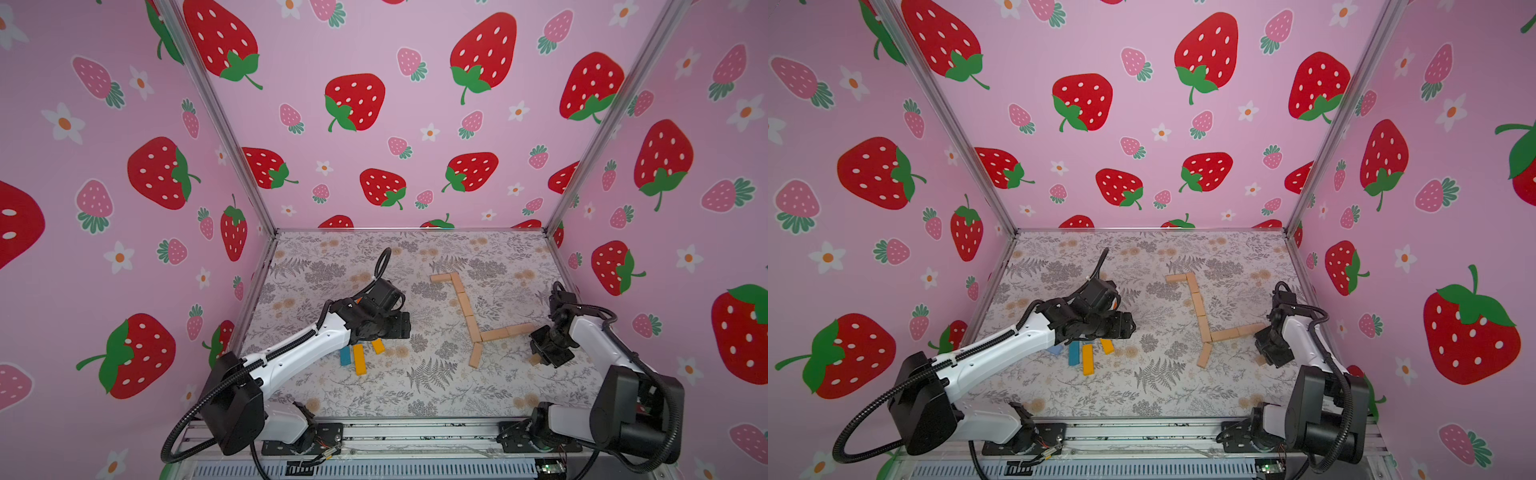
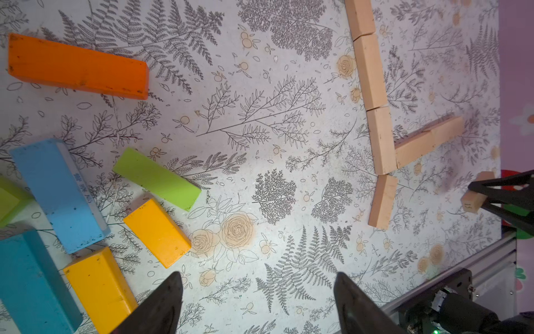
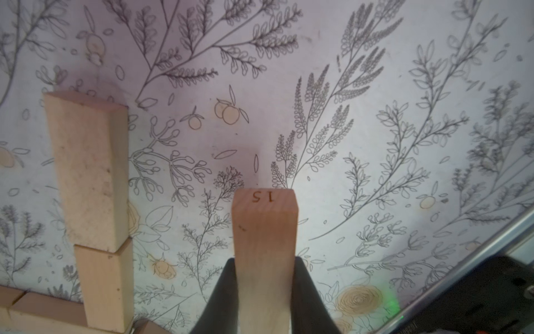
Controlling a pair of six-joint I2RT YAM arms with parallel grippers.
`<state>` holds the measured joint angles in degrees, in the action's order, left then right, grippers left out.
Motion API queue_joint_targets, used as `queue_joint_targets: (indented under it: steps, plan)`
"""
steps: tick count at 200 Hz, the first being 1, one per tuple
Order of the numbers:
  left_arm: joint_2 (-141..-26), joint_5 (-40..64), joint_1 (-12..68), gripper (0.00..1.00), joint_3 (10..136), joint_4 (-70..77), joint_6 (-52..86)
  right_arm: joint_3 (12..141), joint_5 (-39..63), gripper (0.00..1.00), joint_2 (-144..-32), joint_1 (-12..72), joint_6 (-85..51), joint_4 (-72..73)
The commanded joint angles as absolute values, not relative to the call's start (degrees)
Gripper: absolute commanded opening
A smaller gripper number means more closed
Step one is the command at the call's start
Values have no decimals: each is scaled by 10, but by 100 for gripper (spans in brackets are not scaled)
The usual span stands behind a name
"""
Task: Assemble a giraffe with building blocks
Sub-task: Place the building block at the center of the board.
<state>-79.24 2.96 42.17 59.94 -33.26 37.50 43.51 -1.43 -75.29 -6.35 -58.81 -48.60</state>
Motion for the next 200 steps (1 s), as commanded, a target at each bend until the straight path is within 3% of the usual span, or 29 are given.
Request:
queue_joint_targets:
  steps: [1,38,84,153,200]
  plan:
    - [-792,36,415,84,616,-328,366,443,-23,22,-774,-66,-635,-463]
    - [-781,42,400,84,602,-324,362,434,-22,22,-808,-66,-628,-431]
    - [-769,46,391,83,593,-324,359,463,-23,23,-824,-58,-493,-473]
    - [-767,60,377,84,588,-315,355,460,-34,41,-809,-55,-404,-514]
    - [-759,57,366,84,589,-323,349,471,-31,41,-859,-55,-353,-509]
